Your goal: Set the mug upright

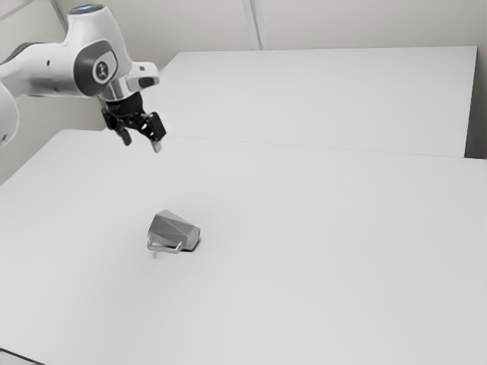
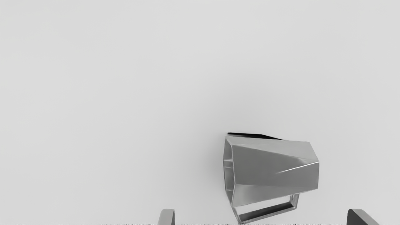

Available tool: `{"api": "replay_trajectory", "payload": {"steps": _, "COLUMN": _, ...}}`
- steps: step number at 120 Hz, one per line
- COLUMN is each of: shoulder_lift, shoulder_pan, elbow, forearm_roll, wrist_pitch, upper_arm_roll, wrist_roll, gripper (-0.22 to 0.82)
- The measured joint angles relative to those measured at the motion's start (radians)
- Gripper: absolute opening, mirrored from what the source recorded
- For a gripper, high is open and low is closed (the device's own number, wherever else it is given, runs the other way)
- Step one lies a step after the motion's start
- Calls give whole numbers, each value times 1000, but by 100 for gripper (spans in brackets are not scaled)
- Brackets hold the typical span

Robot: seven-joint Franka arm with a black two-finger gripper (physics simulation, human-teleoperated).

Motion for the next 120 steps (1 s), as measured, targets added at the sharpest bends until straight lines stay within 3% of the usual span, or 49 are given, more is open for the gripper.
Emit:
{"api": "replay_trajectory", "payload": {"steps": 24, "shoulder_lift": -32, "shoulder_pan": 27, "elbow": -154, "forearm_roll": -102, "wrist_pitch": 60, "upper_arm_roll": 30, "wrist_roll": 42, "gripper": 60}}
{"api": "replay_trajectory", "payload": {"steps": 49, "shoulder_lift": 69, "shoulder_pan": 112, "elbow": -204, "forearm_roll": -349, "wrist_pitch": 89, "upper_arm_roll": 61, "wrist_roll": 182, "gripper": 60}}
{"api": "replay_trajectory", "payload": {"steps": 64, "shoulder_lift": 154, "shoulder_pan": 126, "elbow": -185, "forearm_roll": -517, "wrist_pitch": 57, "upper_arm_roll": 110, "wrist_roll": 283, "gripper": 60}}
{"api": "replay_trajectory", "payload": {"steps": 91, "shoulder_lift": 286, "shoulder_pan": 186, "elbow": -142, "forearm_roll": -784, "wrist_pitch": -50, "upper_arm_roll": 120, "wrist_roll": 419, "gripper": 60}}
{"api": "replay_trajectory", "payload": {"steps": 120, "shoulder_lift": 319, "shoulder_pan": 197, "elbow": -140, "forearm_roll": -843, "wrist_pitch": -140, "upper_arm_roll": 120, "wrist_roll": 452, "gripper": 60}}
